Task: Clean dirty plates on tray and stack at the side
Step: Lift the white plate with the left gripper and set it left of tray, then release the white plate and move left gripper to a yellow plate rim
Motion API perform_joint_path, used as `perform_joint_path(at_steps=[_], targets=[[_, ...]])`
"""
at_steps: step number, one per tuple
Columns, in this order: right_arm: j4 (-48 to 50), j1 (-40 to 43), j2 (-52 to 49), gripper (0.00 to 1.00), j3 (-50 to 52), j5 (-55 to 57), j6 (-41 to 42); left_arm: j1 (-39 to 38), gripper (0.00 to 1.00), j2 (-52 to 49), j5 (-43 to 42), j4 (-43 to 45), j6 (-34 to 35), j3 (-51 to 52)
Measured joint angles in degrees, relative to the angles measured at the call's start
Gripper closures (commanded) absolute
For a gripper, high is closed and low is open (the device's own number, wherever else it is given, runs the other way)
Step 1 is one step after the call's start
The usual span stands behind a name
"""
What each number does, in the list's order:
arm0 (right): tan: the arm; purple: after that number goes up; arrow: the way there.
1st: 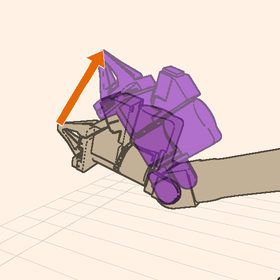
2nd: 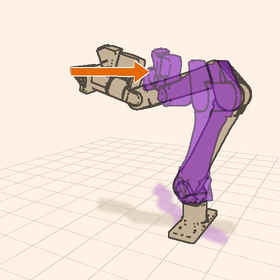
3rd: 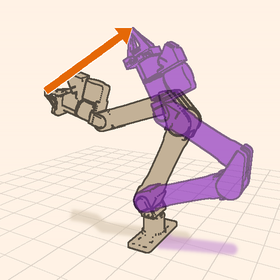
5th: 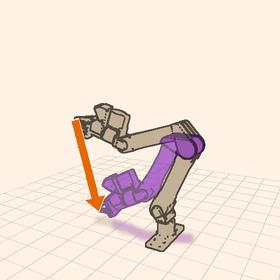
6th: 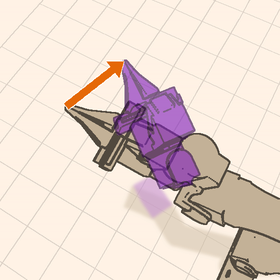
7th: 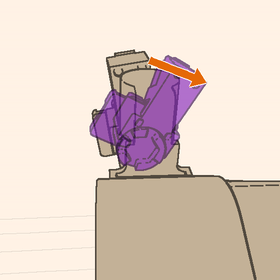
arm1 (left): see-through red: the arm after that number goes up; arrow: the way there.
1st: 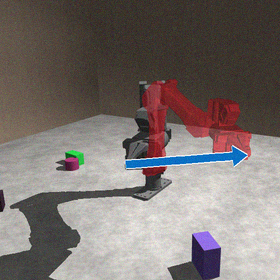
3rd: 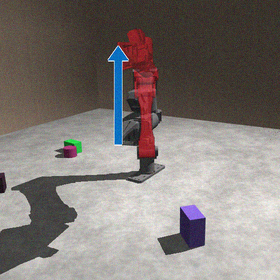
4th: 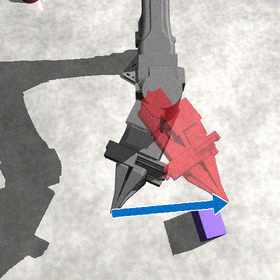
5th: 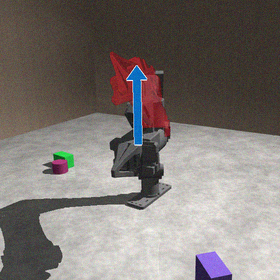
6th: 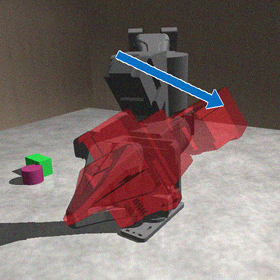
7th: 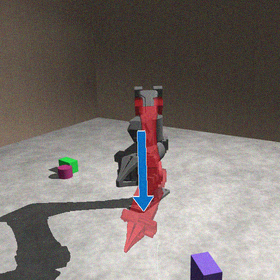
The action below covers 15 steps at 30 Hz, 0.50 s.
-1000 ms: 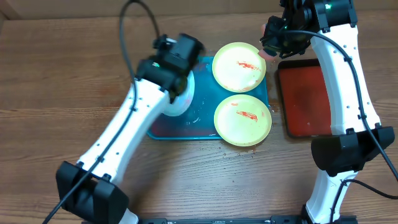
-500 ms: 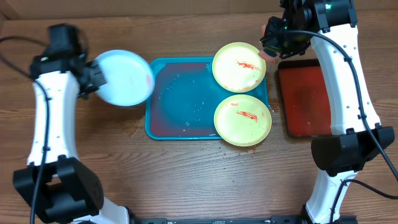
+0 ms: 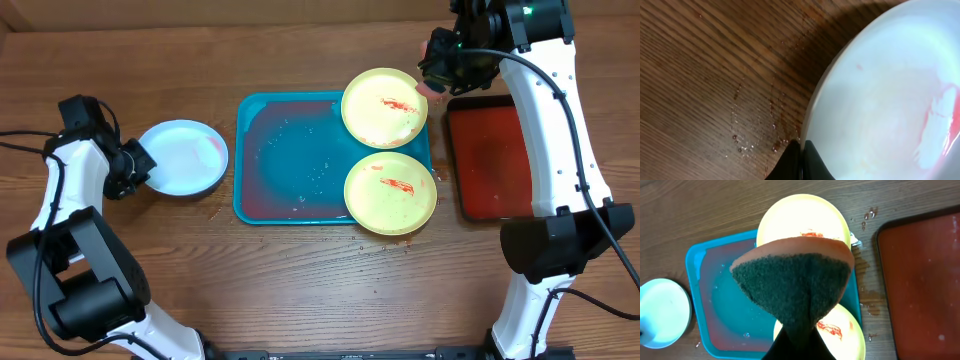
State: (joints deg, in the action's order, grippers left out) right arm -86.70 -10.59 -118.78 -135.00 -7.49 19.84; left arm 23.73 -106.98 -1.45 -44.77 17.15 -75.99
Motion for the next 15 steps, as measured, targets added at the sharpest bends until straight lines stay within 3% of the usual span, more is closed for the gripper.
perform_joint_path(at_steps=[1, 2, 5, 11, 15], targets=[[-0.02, 0.00, 0.00, 0.96, 0.00, 0.00, 0.02, 0.00, 0.91, -0.20, 0.24, 0.79, 0.48, 0.24], [-0.20, 0.00, 0.00, 0.96, 0.00, -0.02, 0.02, 0.00, 0.73, -0.26, 0.61, 1.84, 0.81, 0.37], [-0.37, 0.00, 0.00, 0.96, 0.00, -0.02, 0.00, 0.00, 0.51, -0.31, 1.03, 2.82, 1.11, 0.37], [-0.39, 0.00, 0.00, 0.96, 0.00, 0.00, 0.00, 0.00, 0.37, -0.31, 1.27, 2.27, -2.05, 0.35], [-0.35, 0.00, 0.00, 0.96, 0.00, -0.02, 0.02, -0.09, 0.39, -0.68, 0.48, -3.37, -4.31, -1.97]])
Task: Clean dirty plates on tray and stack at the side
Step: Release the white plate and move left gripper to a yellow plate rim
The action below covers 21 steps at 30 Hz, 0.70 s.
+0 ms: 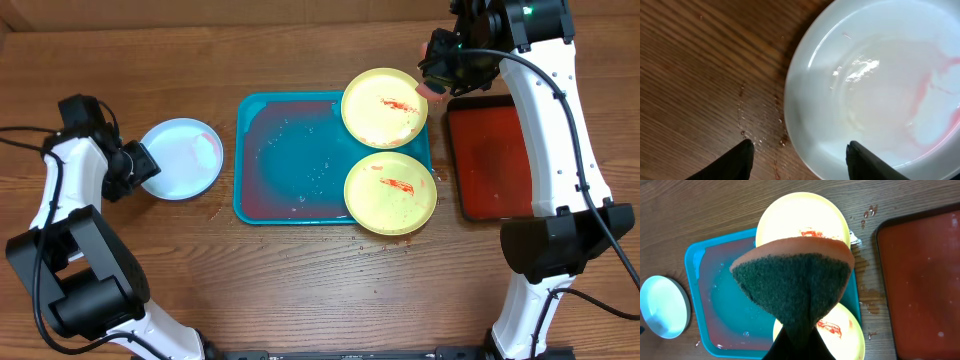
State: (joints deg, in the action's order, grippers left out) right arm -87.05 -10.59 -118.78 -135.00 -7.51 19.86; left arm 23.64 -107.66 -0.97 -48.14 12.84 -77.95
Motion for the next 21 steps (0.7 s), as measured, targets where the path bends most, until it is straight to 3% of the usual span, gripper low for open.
perform_joint_path(at_steps=[5, 11, 16, 21], targets=[[0.09, 0.00, 0.00, 0.96, 0.00, 0.02, 0.00, -2.78, 0.32, -0.26, -6.58, -4.83, -6.91, -7.21], [0.02, 0.00, 0.00, 0.96, 0.00, 0.00, -0.02, -16.76, 0.01, -0.26, -15.17, -4.98, -11.43, -10.14], [0.09, 0.00, 0.00, 0.96, 0.00, 0.02, -0.04, -31.52, 0.00, -0.31, -21.31, -2.27, -12.07, -10.16], [0.07, 0.00, 0.00, 0.96, 0.00, 0.02, -0.02, -45.07, 0.00, -2.86, -21.20, -1.42, -5.75, -10.32]])
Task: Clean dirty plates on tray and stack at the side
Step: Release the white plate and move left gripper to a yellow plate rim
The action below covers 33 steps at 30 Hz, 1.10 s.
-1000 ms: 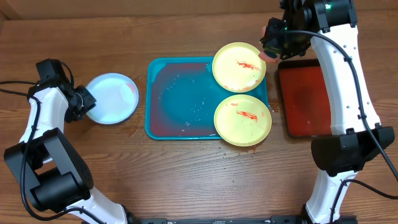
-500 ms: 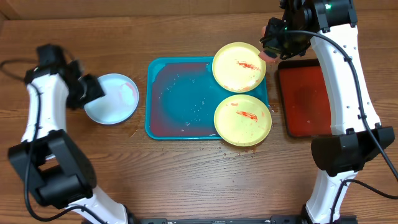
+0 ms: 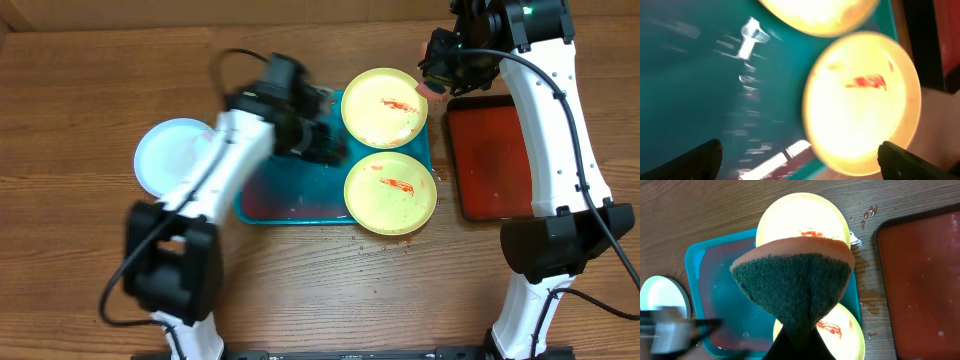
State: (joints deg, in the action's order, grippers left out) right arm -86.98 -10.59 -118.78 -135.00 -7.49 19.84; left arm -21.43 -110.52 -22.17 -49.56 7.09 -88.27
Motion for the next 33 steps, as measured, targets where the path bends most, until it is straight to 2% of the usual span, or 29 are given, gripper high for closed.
perform_joint_path(at_steps=[4, 7, 9, 12, 13, 21, 23, 24, 33], targets=[[-0.09, 0.00, 0.00, 0.96, 0.00, 0.00, 0.02, -5.66, 0.00, -5.73, 0.48, 0.00, 6.91, -0.20], [-0.50, 0.00, 0.00, 0.96, 0.00, 0.02, 0.02, -7.78, 0.05, -9.68, 0.90, 0.02, 10.47, -0.20], [-0.76, 0.00, 0.00, 0.96, 0.00, 0.00, -0.02, -8.63, 0.14, -11.13, 1.03, 0.00, 12.07, -0.20], [-0.98, 0.00, 0.00, 0.96, 0.00, 0.00, -0.07, -8.94, 0.52, -11.13, 1.44, 0.28, 13.57, -0.24], [-1.01, 0.00, 0.00, 0.96, 0.00, 0.00, -0.13, -8.94, 0.59, -11.13, 1.62, 0.33, 14.27, -0.24], [-0.94, 0.02, 0.00, 0.96, 0.00, 0.00, -0.17, -9.68, 0.81, -11.13, 3.80, 0.96, 15.98, -0.24], [-0.94, 0.00, 0.00, 0.96, 0.00, 0.00, -0.17, -9.90, 0.88, -11.13, 4.00, 1.14, 16.06, -0.24], [-0.96, 0.00, 0.00, 0.96, 0.00, 0.02, -0.17, -9.99, 0.96, -11.13, 4.07, 1.38, 16.37, -0.24], [-0.92, 0.00, 0.00, 0.96, 0.00, 0.00, -0.17, -8.20, 0.96, -11.13, 3.06, -0.31, 16.48, -0.39]])
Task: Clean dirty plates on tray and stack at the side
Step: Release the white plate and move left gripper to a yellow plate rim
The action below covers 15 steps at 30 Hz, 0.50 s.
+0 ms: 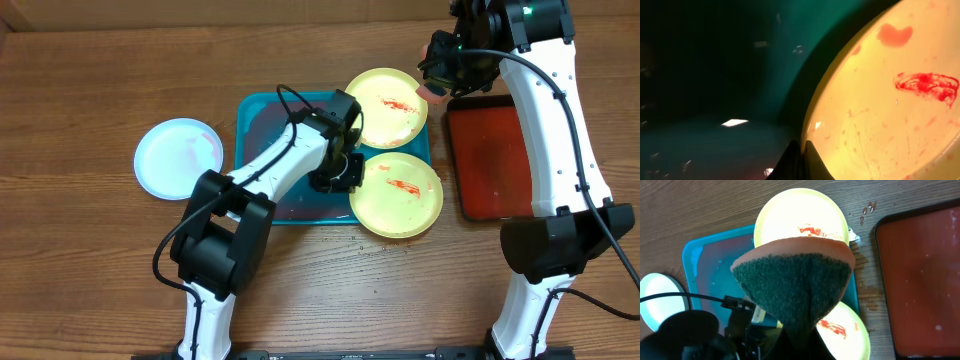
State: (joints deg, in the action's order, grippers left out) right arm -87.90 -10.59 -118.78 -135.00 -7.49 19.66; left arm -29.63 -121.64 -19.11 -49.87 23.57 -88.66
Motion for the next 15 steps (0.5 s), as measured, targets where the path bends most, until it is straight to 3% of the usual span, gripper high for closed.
perform_joint_path(at_steps=[7, 15], targets=[[0.90, -0.42, 0.00, 0.96, 0.00, 0.02, 0.00, 6.25, 0.96, 0.00, 3.48, -7.96, -4.44, -4.15], [6.88, -5.75, 0.00, 0.96, 4.57, -0.02, 0.70, 12.52, 0.96, 0.00, 11.98, -9.35, -12.00, -5.18]])
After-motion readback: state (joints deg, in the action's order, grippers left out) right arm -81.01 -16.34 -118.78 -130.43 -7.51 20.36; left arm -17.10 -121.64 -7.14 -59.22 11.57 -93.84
